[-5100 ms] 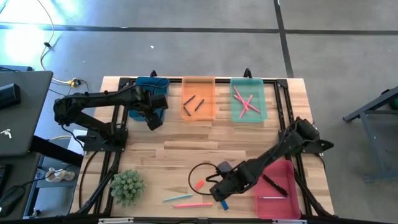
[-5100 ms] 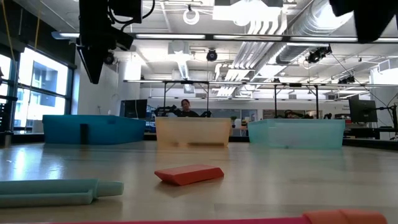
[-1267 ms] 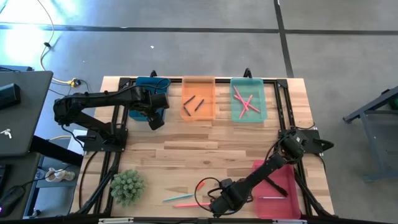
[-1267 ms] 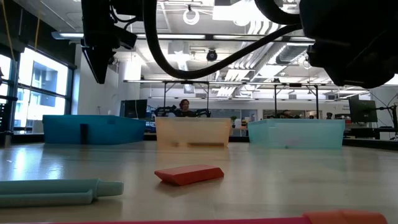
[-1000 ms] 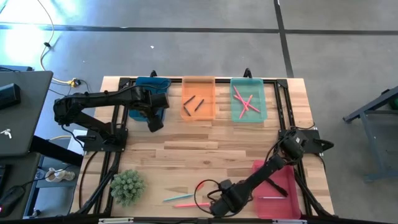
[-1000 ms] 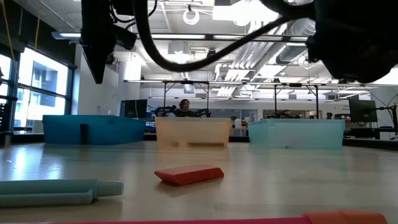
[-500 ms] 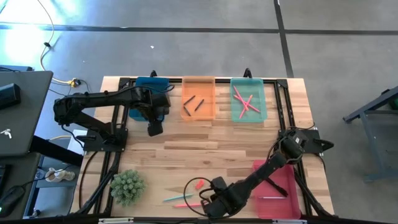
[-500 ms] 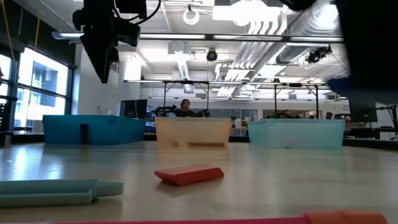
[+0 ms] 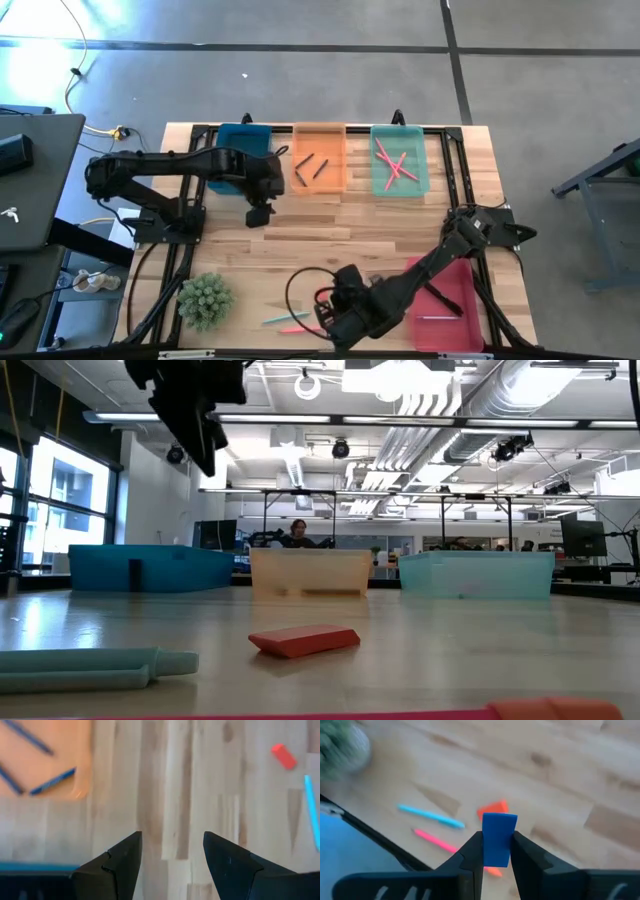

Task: Sort crayons/erasers/pens/pencils in bins
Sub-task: Put the blue eraser into the dark blue bin

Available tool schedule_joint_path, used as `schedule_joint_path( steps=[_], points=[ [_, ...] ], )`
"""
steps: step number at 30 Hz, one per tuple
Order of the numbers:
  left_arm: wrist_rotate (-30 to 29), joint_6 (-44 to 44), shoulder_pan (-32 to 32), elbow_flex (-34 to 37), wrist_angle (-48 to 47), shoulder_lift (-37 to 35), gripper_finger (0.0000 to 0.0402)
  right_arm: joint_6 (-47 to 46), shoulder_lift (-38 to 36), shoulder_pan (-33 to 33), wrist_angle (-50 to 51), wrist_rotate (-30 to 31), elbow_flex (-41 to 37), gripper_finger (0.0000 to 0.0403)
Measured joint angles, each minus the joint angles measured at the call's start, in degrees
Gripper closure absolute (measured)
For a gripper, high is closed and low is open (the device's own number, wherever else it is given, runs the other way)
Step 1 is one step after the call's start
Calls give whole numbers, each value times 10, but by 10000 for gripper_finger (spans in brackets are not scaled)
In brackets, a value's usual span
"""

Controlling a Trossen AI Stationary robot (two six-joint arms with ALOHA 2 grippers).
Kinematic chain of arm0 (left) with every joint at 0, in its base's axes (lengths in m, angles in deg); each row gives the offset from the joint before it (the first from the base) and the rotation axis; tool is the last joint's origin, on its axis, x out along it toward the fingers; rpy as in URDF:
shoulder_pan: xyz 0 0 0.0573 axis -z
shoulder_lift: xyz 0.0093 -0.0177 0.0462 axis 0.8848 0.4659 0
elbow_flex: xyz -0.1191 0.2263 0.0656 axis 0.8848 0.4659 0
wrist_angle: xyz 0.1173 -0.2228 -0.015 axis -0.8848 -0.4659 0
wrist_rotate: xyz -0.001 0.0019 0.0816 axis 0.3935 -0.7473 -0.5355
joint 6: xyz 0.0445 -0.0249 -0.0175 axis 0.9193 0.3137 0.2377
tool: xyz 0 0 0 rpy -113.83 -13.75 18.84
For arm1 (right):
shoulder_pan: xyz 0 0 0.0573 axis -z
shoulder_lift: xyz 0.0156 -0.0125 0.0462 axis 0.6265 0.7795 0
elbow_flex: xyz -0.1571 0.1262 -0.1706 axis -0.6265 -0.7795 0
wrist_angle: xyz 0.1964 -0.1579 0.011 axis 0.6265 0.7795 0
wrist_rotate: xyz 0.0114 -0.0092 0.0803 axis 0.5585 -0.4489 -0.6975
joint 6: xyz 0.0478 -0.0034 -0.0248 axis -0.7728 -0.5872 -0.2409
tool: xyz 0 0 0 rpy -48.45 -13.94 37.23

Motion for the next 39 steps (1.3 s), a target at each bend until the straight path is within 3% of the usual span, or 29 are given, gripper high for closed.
schedule_joint_path(
  steps=[4,7,17,22,29,39],
  points=[
    [-1,-17,42,0,55,-19,203,17,-2,9,55,42,49,334],
    [-14,-34,79,0,118,-38,203,21,-28,18,50,61,27,334],
    [-152,-165,176,0,235,-64,203,56,-78,48,62,181,37,334],
    [-221,-175,209,0,291,-64,203,109,-106,74,61,243,37,334],
    [-289,-136,226,0,384,-64,203,214,-137,110,37,287,37,334],
    [-349,-107,204,0,464,-52,203,416,-171,174,-65,298,37,334]
  ],
)
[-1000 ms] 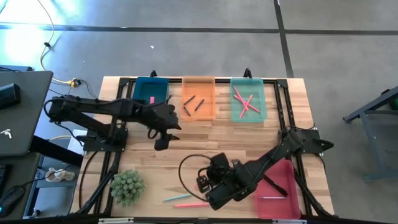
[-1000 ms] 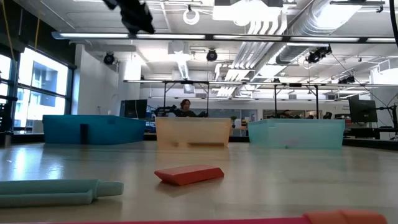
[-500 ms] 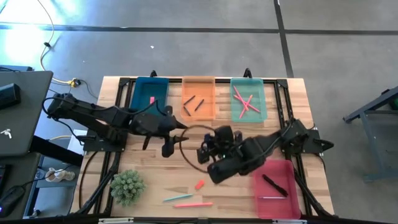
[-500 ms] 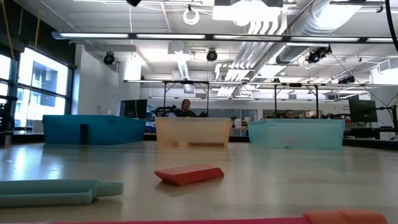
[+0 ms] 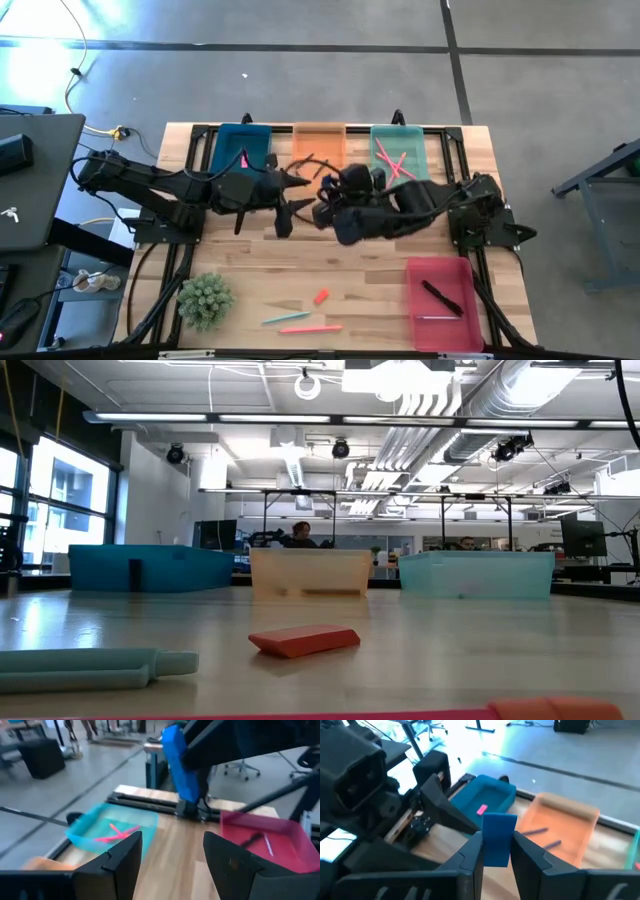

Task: Sort crayons/erasers/pens/pencils in bins
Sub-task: Put the blue eraser into the dark blue bin

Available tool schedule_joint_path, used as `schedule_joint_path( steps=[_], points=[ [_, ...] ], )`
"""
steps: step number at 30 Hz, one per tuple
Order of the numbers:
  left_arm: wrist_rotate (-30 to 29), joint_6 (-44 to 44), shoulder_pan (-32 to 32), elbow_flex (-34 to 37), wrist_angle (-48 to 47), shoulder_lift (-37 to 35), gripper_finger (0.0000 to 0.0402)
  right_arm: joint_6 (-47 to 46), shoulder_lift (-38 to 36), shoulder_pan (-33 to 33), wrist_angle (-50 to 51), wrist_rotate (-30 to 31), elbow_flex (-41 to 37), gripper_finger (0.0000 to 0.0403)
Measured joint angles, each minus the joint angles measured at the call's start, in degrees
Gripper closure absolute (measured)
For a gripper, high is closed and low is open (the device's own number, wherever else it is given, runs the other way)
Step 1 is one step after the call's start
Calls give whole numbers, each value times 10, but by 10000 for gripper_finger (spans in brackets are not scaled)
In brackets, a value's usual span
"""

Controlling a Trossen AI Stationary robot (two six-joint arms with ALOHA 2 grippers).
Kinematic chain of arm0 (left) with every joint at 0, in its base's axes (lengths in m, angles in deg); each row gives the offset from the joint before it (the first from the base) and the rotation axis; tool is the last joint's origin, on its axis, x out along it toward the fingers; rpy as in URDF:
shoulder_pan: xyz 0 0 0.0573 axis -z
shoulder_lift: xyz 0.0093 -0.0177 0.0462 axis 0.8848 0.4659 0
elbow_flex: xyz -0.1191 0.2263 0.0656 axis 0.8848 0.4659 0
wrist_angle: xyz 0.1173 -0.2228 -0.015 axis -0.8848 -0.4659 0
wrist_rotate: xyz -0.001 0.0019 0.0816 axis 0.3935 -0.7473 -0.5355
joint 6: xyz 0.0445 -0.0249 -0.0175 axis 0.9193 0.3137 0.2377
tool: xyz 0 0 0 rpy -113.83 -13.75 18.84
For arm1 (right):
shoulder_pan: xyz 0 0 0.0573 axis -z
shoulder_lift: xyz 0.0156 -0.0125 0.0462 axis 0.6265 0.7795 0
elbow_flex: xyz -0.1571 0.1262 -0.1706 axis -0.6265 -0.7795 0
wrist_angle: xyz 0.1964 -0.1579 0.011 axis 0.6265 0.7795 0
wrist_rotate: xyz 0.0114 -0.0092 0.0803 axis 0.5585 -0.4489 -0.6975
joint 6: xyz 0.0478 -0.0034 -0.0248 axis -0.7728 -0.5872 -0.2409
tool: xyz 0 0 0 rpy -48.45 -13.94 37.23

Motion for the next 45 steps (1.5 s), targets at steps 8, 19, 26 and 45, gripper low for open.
schedule_joint_path(
  steps=[8,19,26,45],
  points=[
    [-21,10,-30,0,36,-1,203,130,-2,47,-89,-45,0,334],
    [-23,7,-68,0,74,-1,218,180,-2,79,-108,-87,0,334],
    [-16,8,-79,0,74,-1,285,200,-1,89,-112,-91,0,334],
    [-23,32,-82,0,73,-1,391,295,-1,104,-128,-129,0,328]
  ],
)
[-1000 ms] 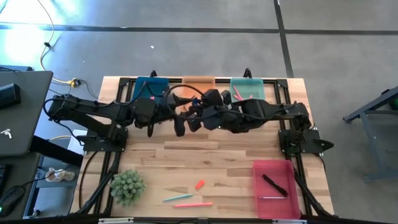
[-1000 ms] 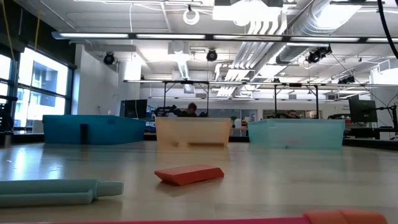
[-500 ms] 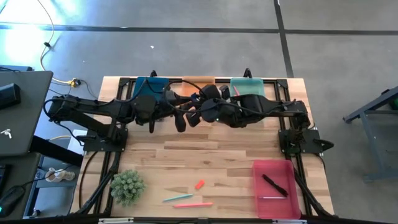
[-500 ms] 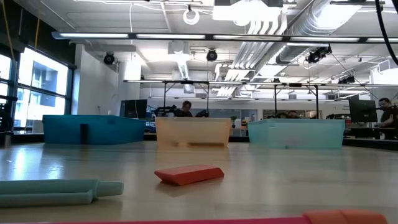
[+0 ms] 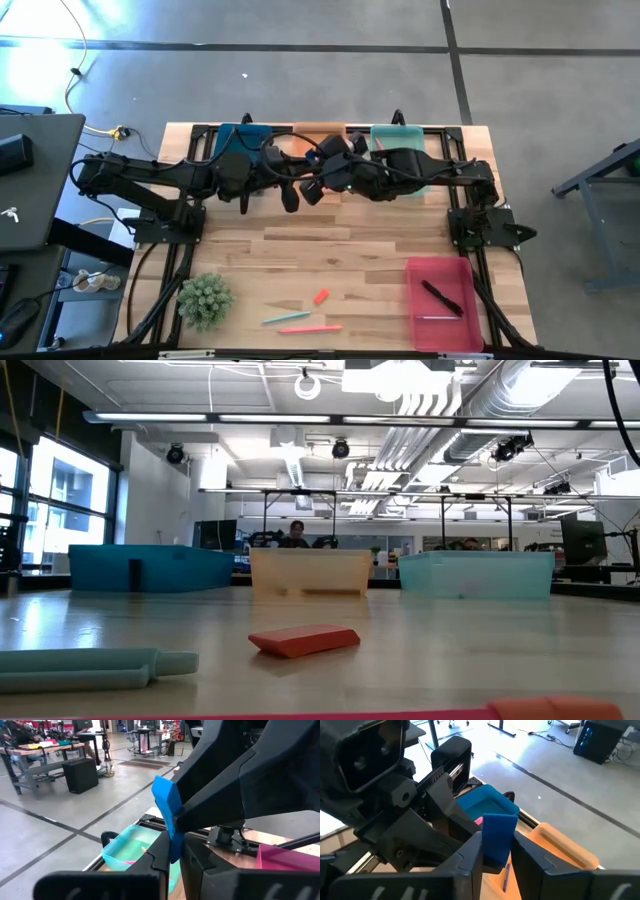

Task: Sort crayons/erasers/pens/pencils in bins
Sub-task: Put the blue eraser into the dark blue bin

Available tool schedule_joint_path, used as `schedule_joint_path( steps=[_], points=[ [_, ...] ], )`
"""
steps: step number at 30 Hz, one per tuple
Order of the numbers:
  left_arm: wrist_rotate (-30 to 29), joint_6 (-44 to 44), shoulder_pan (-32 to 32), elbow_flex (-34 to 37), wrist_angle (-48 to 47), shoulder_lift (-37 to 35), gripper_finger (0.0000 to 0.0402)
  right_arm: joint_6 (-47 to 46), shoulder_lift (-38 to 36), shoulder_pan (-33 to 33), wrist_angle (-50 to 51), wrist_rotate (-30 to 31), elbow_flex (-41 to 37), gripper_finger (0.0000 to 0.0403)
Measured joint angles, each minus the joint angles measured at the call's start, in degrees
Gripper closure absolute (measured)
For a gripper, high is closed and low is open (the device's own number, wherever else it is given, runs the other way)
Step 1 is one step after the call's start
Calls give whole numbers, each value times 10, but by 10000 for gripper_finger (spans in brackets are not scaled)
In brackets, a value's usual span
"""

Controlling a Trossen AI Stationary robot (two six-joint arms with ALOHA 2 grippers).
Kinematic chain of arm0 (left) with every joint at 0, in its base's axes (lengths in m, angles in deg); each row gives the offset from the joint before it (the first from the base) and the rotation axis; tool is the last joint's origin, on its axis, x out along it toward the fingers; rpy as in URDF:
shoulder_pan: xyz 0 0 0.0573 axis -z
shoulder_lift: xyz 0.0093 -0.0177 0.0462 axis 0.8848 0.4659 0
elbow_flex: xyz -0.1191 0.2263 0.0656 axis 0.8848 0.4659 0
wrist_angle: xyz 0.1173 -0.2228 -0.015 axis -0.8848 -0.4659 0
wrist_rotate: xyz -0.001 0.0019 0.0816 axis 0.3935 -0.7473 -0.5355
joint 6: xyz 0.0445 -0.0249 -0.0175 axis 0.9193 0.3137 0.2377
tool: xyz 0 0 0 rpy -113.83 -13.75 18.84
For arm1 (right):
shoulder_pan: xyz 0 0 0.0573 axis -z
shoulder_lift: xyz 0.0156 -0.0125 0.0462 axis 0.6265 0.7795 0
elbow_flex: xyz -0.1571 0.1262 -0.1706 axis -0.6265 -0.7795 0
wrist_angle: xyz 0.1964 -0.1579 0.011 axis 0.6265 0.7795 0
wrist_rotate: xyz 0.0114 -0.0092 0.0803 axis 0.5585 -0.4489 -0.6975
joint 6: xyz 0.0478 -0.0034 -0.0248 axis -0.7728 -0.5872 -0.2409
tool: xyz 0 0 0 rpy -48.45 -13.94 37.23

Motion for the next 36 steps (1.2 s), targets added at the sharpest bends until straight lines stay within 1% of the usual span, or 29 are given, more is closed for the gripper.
schedule_joint_path(
  steps=[4,8,11,14,21,25,29,32,36],
  points=[
    [-7,0,0,0,-1,0,394,16,0,5,0,-5,0,296],
    [-38,0,-2,0,-11,0,395,34,0,16,0,-14,0,257],
    [-45,0,-12,0,-23,0,395,60,0,23,1,-20,2,233],
    [-51,-10,-31,0,-48,0,395,86,-9,31,1,-22,3,216],
    [-51,-48,-97,0,-140,0,396,158,-41,61,1,-13,3,210],
    [-50,-72,-139,0,-210,0,396,186,-46,83,32,-18,3,210],
    [-47,-112,-178,0,-312,0,396,191,-44,106,93,-58,2,210],
    [-34,-146,-203,0,-392,0,396,186,-37,123,134,-85,1,210],
    [-23,-206,-231,0,-489,0,396,198,-25,142,160,-122,1,210]
  ],
)
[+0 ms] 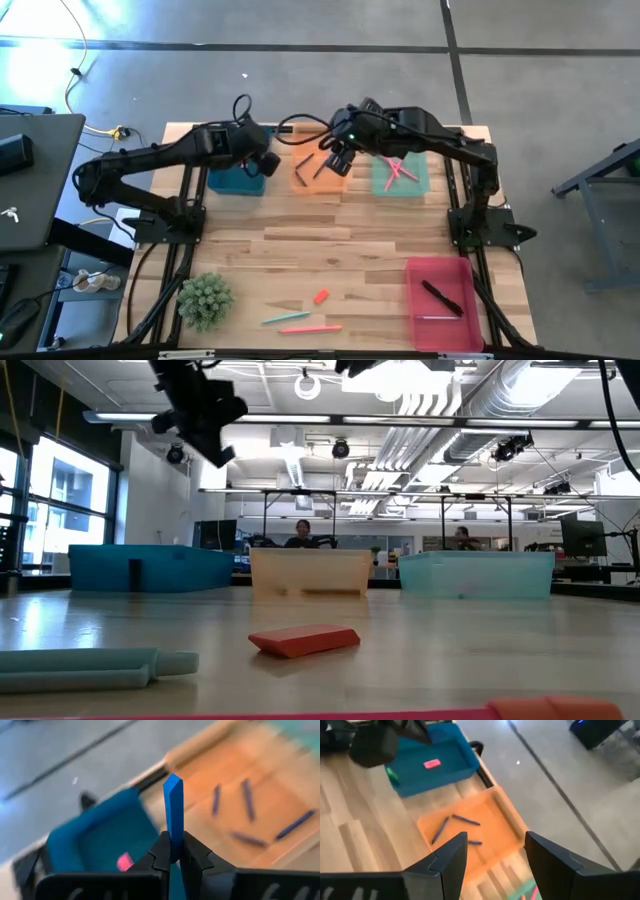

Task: Sort crayons/erasers/pens/pencils in bins
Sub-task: Put the blue eraser into the dark blue bin

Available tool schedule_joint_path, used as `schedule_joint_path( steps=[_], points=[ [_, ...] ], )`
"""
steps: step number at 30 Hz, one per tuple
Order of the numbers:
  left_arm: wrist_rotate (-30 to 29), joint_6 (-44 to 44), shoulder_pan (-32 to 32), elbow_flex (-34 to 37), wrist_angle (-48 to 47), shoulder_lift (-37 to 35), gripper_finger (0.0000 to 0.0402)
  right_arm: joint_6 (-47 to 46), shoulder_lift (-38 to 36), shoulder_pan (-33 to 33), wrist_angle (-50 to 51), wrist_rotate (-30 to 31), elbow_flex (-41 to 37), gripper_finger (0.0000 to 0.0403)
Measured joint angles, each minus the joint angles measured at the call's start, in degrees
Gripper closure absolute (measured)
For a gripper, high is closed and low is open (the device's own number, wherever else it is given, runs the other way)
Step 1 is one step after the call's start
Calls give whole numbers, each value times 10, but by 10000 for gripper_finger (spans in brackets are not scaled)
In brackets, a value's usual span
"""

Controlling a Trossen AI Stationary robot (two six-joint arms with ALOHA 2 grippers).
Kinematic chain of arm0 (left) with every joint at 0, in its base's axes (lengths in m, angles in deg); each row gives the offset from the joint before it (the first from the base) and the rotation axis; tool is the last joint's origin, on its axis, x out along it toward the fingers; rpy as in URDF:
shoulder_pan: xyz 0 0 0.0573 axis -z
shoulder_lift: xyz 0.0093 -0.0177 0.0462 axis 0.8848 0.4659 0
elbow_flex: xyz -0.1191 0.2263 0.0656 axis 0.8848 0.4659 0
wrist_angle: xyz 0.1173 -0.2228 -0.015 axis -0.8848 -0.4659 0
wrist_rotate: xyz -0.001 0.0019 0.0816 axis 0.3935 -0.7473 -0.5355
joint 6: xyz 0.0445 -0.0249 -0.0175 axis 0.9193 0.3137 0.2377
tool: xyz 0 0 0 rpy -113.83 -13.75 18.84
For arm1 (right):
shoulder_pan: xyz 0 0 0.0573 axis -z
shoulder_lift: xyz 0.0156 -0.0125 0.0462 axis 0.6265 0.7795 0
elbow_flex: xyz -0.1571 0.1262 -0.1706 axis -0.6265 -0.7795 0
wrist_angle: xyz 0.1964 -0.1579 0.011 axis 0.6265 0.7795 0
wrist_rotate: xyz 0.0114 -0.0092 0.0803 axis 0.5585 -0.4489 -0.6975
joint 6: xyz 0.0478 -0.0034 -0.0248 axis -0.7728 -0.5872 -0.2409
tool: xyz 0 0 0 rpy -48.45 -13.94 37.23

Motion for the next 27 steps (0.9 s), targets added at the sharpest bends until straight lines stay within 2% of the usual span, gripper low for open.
schedule_joint_path(
  steps=[4,12,19,23,27],
  points=[
    [14,-60,-26,2,-60,1,396,18,18,11,9,-41,0,210],
    [83,-139,-44,66,-40,10,396,47,48,19,2,-65,0,210],
    [114,-139,-67,118,-29,9,397,15,54,22,4,-79,0,210],
    [117,-110,-92,128,-25,9,397,-17,54,22,4,-99,0,210],
    [167,-83,-112,140,-10,9,397,-62,59,17,4,-133,0,210]
  ],
)
